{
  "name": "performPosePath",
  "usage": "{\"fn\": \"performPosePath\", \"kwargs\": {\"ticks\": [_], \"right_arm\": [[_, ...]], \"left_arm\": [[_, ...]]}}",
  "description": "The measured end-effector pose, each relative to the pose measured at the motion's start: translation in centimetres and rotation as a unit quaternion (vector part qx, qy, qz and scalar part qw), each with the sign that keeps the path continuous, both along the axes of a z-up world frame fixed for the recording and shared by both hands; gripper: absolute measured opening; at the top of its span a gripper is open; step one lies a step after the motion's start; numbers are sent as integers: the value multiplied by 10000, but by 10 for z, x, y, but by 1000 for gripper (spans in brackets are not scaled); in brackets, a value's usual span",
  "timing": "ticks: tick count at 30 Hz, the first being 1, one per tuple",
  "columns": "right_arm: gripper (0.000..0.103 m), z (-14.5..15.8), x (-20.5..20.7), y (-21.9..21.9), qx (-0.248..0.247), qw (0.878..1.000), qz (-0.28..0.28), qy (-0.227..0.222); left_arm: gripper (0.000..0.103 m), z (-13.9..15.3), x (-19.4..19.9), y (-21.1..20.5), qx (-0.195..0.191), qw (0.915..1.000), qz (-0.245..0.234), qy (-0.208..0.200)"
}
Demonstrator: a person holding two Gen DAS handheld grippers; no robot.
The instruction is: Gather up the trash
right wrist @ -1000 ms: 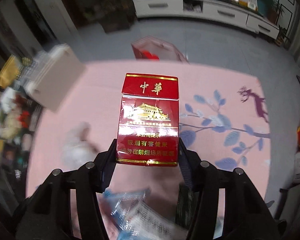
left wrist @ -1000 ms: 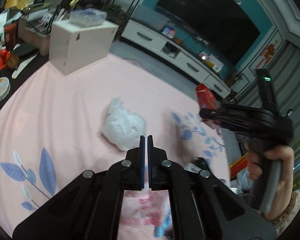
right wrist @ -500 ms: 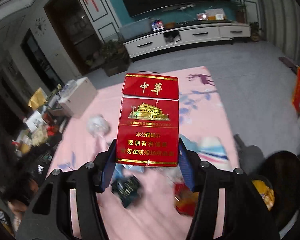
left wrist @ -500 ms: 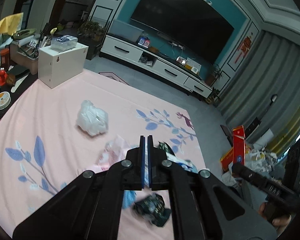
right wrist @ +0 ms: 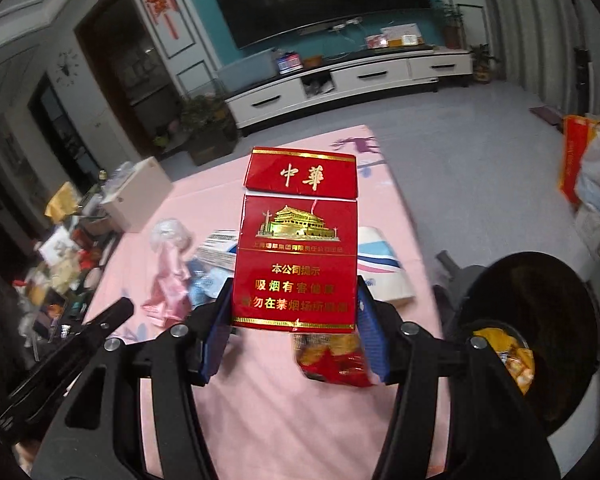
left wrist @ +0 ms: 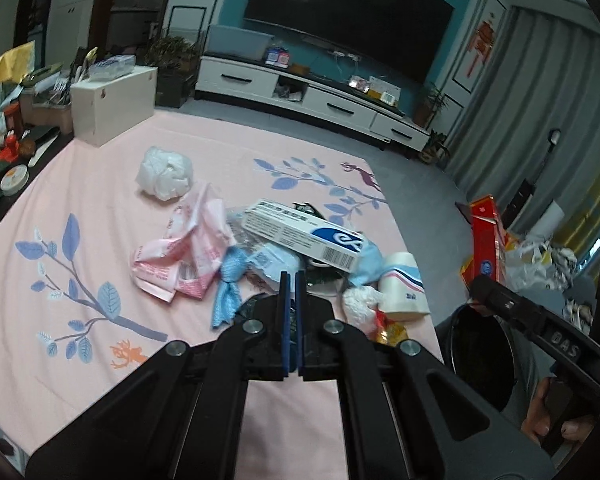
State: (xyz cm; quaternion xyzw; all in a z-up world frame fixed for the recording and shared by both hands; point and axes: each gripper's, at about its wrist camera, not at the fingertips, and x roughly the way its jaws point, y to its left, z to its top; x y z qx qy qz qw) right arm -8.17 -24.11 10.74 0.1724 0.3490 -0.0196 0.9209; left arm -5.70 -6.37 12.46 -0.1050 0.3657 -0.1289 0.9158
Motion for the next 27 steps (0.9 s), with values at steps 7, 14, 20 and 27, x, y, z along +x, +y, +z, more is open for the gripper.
{"fn": "performPosePath", "kwargs": {"ticks": [7, 14, 20, 27], "right_arm": [[57, -2, -13, -13, 165, 9998, -135, 5], [57, -3, -14, -15, 226, 9997, -126, -15], [57, -4, -14, -20, 275, 9995, -170, 19], [57, -2, -13, -33, 255, 9987, -428, -58]], "left_arm": [[3, 1, -10, -17, 53, 9999, -121, -39], [3, -9, -10, -23, 105, 9998, -182, 66], [9, -16, 18, 12, 13, 9990, 287, 344], [77, -5, 89, 56, 597, 9918, 1054, 396]]}}
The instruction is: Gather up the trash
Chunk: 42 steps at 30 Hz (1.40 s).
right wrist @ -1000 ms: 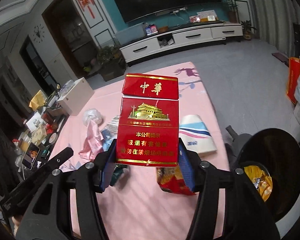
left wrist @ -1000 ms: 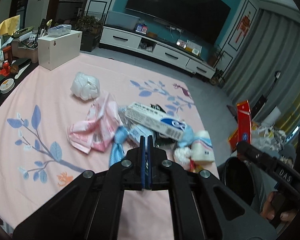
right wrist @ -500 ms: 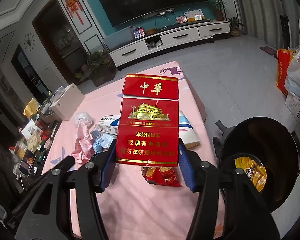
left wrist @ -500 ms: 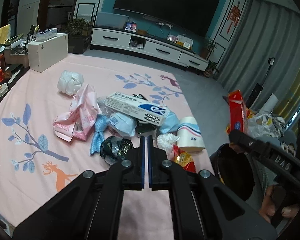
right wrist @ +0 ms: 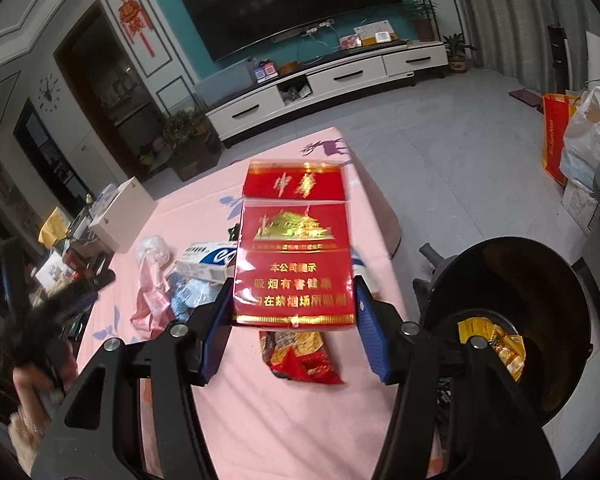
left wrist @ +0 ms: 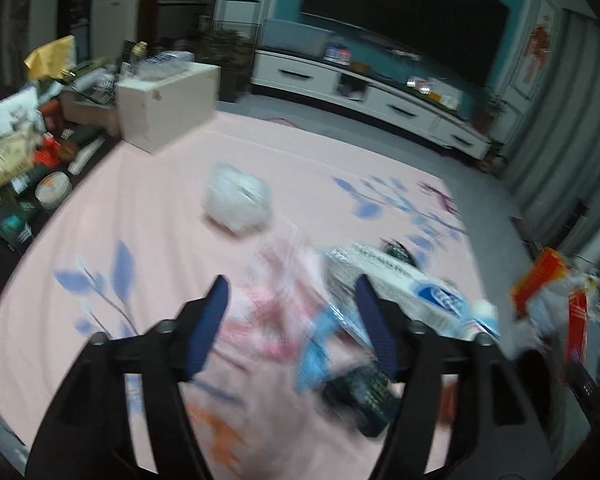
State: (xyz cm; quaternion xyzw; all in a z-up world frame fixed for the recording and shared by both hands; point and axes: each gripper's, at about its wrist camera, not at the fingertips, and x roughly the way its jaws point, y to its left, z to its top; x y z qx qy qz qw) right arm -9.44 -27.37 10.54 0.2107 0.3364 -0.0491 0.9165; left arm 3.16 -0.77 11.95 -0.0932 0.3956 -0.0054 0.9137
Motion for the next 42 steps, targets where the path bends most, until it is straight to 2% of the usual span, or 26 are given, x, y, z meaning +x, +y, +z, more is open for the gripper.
{"fn": "performPosePath", "kwargs": {"ticks": [1, 2, 5, 7, 10, 14, 18, 19, 21, 23, 25, 26, 29, 35, 39, 41, 42], "right_arm": [[57, -1, 1, -2, 12, 10000, -36, -14], [57, -1, 2, -3, 31, 10000, -65, -19], [57, -6, 9, -6, 104, 9999, -101, 3], [45, -10, 16, -4, 158, 9999, 9, 35], [43, -25, 37, 8, 346, 9979, 431, 330], [43, -42, 52, 20, 327, 9953, 675, 615], [43, -49, 54, 23, 329, 9941, 730, 731], [43, -48, 54, 23, 320, 9941, 735, 736], [43, -46, 51, 22, 326, 9943, 733, 695], [43, -44, 49, 19, 337, 9946, 735, 645], [43, -43, 47, 18, 296, 9951, 701, 634], [43, -43, 46, 16, 294, 9952, 692, 632], [43, -40, 43, 13, 314, 9954, 682, 594], [46, -28, 29, 1, 390, 9972, 524, 363], [55, -19, 18, -11, 387, 9986, 303, 217], [63, -14, 12, -19, 368, 9991, 155, 155], [70, -13, 10, -22, 355, 9992, 85, 146]], "left_arm": [[92, 1, 16, 5, 169, 9998, 66, 14], [97, 1, 28, 8, 297, 9995, 96, 6], [99, -7, 66, 17, 635, 9977, 234, 91], [99, -18, 89, 22, 657, 9974, 217, 182], [99, -37, 115, 29, 774, 9959, 261, 389], [99, -55, 132, 39, 407, 9974, 362, 477], [98, -83, 149, 45, 258, 9951, 403, 863], [95, -86, 150, 45, 209, 9950, 414, 884], [83, -92, 151, 44, 58, 9951, 324, 937], [53, -97, 153, 43, -100, 9945, 252, 1015], [41, -102, 152, 45, -262, 9936, 214, 1081], [30, -101, 151, 46, -210, 9940, 279, 1040], [14, -94, 146, 49, -246, 9940, 322, 1014], [13, -42, 115, 53, -369, 9976, 429, 409], [13, 2, 86, 47, -283, 9988, 394, -61], [13, 23, 66, 42, -277, 9984, 376, -317], [13, 30, 58, 40, -338, 9981, 346, -392]]}}
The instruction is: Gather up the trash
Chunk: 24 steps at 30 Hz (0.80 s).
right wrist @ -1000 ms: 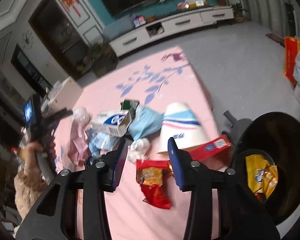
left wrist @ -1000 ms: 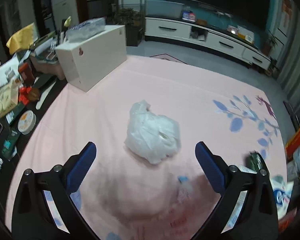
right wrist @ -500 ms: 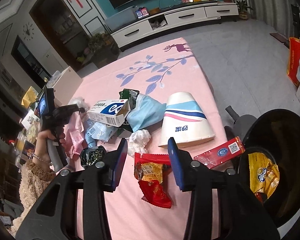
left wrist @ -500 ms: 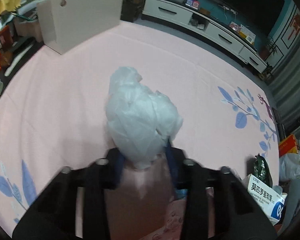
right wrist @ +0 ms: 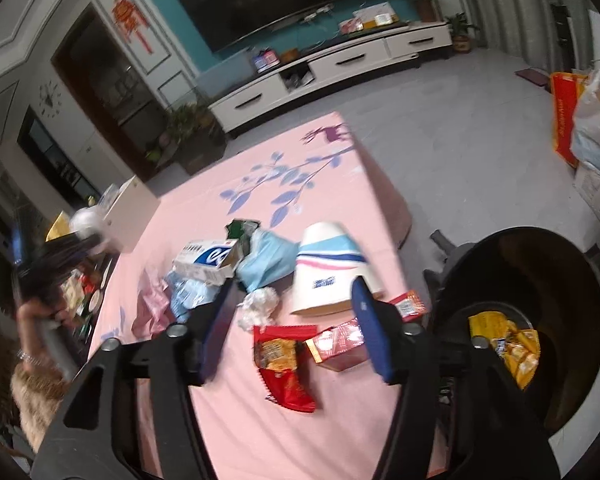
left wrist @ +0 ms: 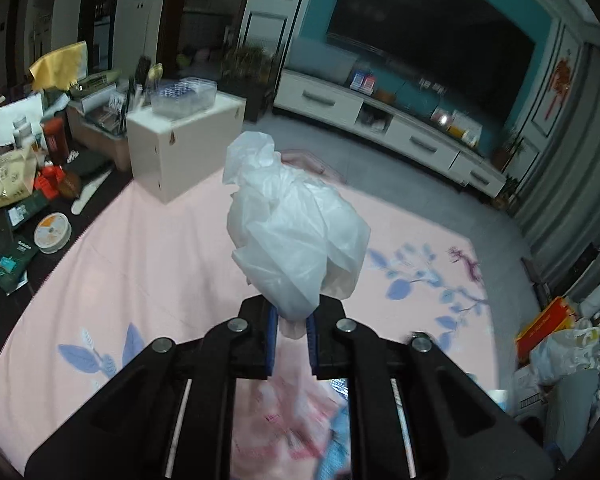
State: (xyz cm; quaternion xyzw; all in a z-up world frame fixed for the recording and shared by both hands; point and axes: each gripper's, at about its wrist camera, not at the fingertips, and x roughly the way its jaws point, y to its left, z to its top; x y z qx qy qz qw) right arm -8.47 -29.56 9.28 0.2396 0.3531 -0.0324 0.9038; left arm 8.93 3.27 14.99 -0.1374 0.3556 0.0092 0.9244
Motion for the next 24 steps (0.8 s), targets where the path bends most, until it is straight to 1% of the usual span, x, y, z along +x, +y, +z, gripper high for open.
{"fn": "performPosePath", "kwargs": {"ticks": [1, 3, 4, 7, 10, 11, 12, 15, 18, 22, 24], "right_arm": [[75, 1, -2, -4, -32, 9999, -95, 10], [79, 0, -6, -12, -119, 9995, -301, 69], [83, -2, -6, -14, -139, 9992, -352, 134], [87, -13, 0, -17, -251, 9979, -423, 433], [87, -30, 12, -14, -439, 9945, -441, 838], [87, -37, 16, -14, -478, 9923, -505, 1022], [87, -41, 18, -14, -485, 9912, -561, 1101], [87, -56, 24, -16, -437, 9878, -758, 1291], [87, -67, 28, -21, -222, 9853, -950, 1404], [87, -79, 37, -19, -242, 9813, -1088, 1571], [87, -84, 42, -16, -247, 9801, -1098, 1634]], "left_arm": [[13, 9, -12, -4, -93, 9999, -91, -85], [13, 17, -31, -12, -183, 9994, -231, -185], [13, 18, -37, -19, -174, 9992, -276, -210], [13, 14, -62, -27, -209, 9988, -394, -199], [13, 0, -84, -37, -416, 9976, -549, -54], [13, -5, -88, -41, -443, 9974, -576, -12], [13, -11, -94, -45, -432, 9972, -613, 39], [13, -23, -107, -51, -420, 9967, -678, 138], [13, -31, -114, -56, -432, 9957, -784, 233], [13, -33, -115, -60, -261, 9963, -794, 210], [13, -34, -115, -61, -309, 9960, -813, 218]]}}
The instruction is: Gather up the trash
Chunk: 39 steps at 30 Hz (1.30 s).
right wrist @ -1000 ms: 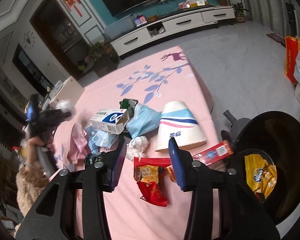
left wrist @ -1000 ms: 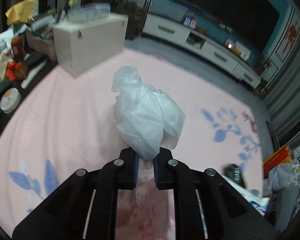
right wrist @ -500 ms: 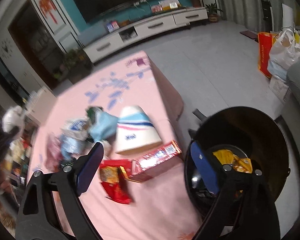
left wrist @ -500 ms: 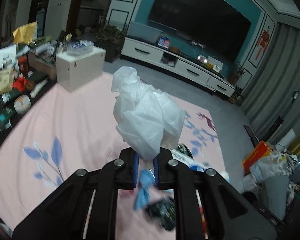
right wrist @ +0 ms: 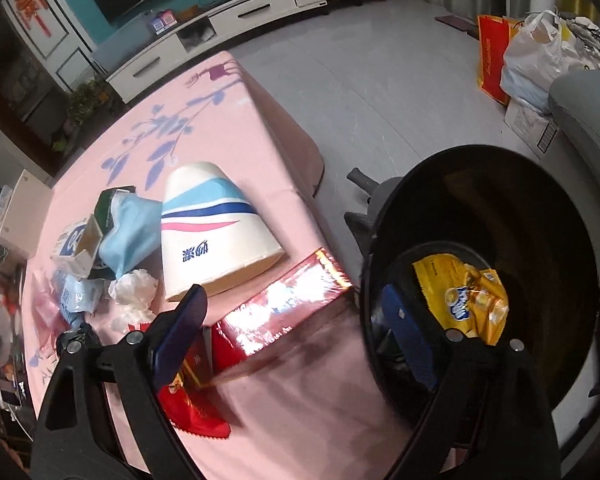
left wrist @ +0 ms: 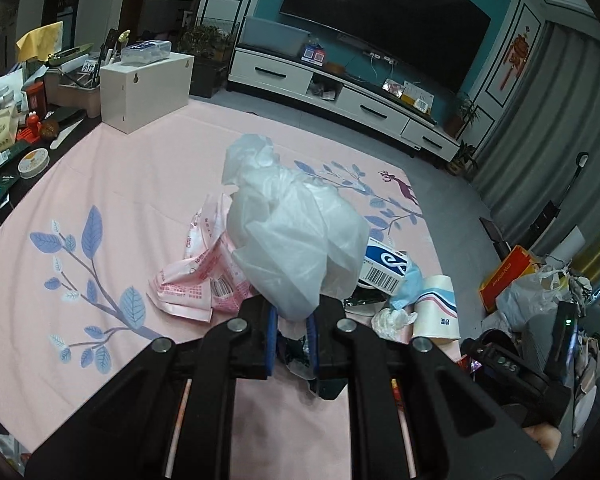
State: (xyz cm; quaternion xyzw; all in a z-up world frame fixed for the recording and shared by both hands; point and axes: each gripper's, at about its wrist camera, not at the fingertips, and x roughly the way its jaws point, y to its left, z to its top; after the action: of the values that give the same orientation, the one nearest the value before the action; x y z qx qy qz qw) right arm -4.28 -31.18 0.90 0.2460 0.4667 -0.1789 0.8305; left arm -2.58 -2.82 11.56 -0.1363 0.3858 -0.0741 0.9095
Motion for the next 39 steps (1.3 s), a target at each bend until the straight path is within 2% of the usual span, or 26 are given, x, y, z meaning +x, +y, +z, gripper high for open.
{"fn": "performPosePath", "kwargs": {"ticks": [4, 6, 11, 12, 13, 19, 21, 27, 31, 35, 39], "right_arm": [[87, -7, 8, 8, -157, 9998, 39, 149], [83, -6, 10, 13, -307, 9994, 94, 142], [53, -11, 11, 17, -350, 9987, 257, 251], [42, -12, 11, 18, -336, 9986, 273, 288], [35, -14, 11, 18, -305, 9985, 312, 318], [30, -3, 4, 27, -506, 9972, 549, 99], [30, 5, -2, 24, -429, 9975, 559, -50], [30, 52, -35, 5, -324, 9949, 396, -874], [30, 85, -67, -14, -361, 9888, 171, -1437], [30, 99, -87, -31, -462, 9852, -69, -1651], [30, 107, -106, -53, -481, 9816, -453, -1792]], "left_arm": [[14, -2, 2, -1, -125, 9999, -77, 41], [14, -2, 3, -1, -153, 9998, -99, 44], [14, -1, 3, -5, -214, 9996, -170, 51], [14, -1, 3, -5, -218, 9996, -186, 52], [14, -1, 3, -7, -214, 9995, -209, 49], [14, 5, -4, -18, -249, 9990, -377, -49], [14, 8, -7, -23, -293, 9984, -471, -82], [14, 18, -19, -51, -360, 9949, -897, -277], [14, 20, -31, -85, -416, 9891, -1374, -332], [14, 20, -42, -122, -431, 9800, -1915, -332], [14, 7, -47, -162, -406, 9711, -2349, -151]]}}
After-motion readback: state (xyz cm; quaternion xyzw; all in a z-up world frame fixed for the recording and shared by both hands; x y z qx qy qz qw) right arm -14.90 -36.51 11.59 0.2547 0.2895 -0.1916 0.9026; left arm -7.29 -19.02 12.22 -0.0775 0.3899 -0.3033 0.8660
